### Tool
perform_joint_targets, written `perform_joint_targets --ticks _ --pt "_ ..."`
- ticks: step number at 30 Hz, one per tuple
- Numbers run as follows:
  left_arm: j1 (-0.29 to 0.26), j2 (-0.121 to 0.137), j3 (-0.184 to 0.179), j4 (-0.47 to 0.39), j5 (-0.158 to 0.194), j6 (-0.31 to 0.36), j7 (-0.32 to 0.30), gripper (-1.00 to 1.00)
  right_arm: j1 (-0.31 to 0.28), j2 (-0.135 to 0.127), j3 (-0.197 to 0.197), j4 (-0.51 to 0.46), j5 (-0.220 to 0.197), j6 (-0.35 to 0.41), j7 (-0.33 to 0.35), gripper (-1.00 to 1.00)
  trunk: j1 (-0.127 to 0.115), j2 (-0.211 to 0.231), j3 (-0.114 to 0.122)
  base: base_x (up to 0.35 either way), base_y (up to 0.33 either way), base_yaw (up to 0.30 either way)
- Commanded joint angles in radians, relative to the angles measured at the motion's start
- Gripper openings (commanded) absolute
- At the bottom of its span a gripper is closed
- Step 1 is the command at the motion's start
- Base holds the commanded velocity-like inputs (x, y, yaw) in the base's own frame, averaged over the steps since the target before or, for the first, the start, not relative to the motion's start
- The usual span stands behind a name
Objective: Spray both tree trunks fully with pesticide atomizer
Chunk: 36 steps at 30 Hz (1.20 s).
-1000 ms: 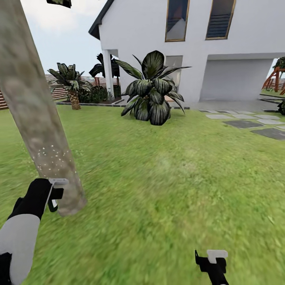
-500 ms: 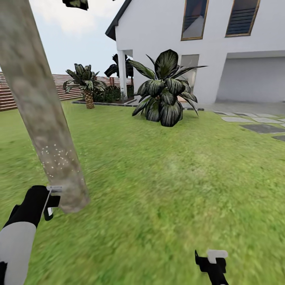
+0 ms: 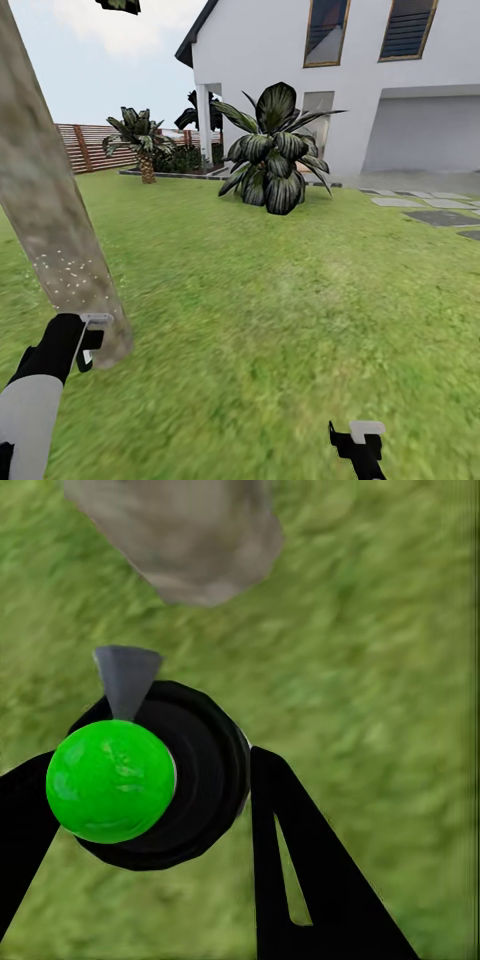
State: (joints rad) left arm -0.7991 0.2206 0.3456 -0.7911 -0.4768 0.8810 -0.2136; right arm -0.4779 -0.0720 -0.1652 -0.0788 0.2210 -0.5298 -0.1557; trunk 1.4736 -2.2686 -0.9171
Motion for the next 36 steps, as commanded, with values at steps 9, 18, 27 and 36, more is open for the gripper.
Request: perform_joint_targets --ticks 9,18,27,36 --pt "0.125 0.009 0.104 -0.001 -0.008 -0.145 -0.023 -1.0 -0.001 0.0 -0.007 0.002 0.011 -0.002 -0.004 1.0 0.0 0.0 -0.001 -0.266 -0.087 0.0" --pt "0.257 0.006 0.09 0.091 -0.013 -0.498 -0.135 -1.0 -0.001 0.004 0.042 0.0 0.045 0.001 0.001 1.0 0.0 0.0 -0.001 -0.345 -0.001 0.0" --pt "0.253 0.003 -0.197 0.177 -0.115 -0.695 -0.591 -1.0 -0.01 0.0 0.21 -0.306 0.183 0.175 0.655 1.0 0.0 0.0 -0.001 -0.334 0.0 0.0" --pt "0.258 -0.006 -0.543 0.168 -0.124 -0.729 -0.71 -1.0 -0.02 0.0 0.209 -0.564 0.367 0.291 0.997 1.0 0.0 0.0 -0.001 -0.024 0.0 0.0"
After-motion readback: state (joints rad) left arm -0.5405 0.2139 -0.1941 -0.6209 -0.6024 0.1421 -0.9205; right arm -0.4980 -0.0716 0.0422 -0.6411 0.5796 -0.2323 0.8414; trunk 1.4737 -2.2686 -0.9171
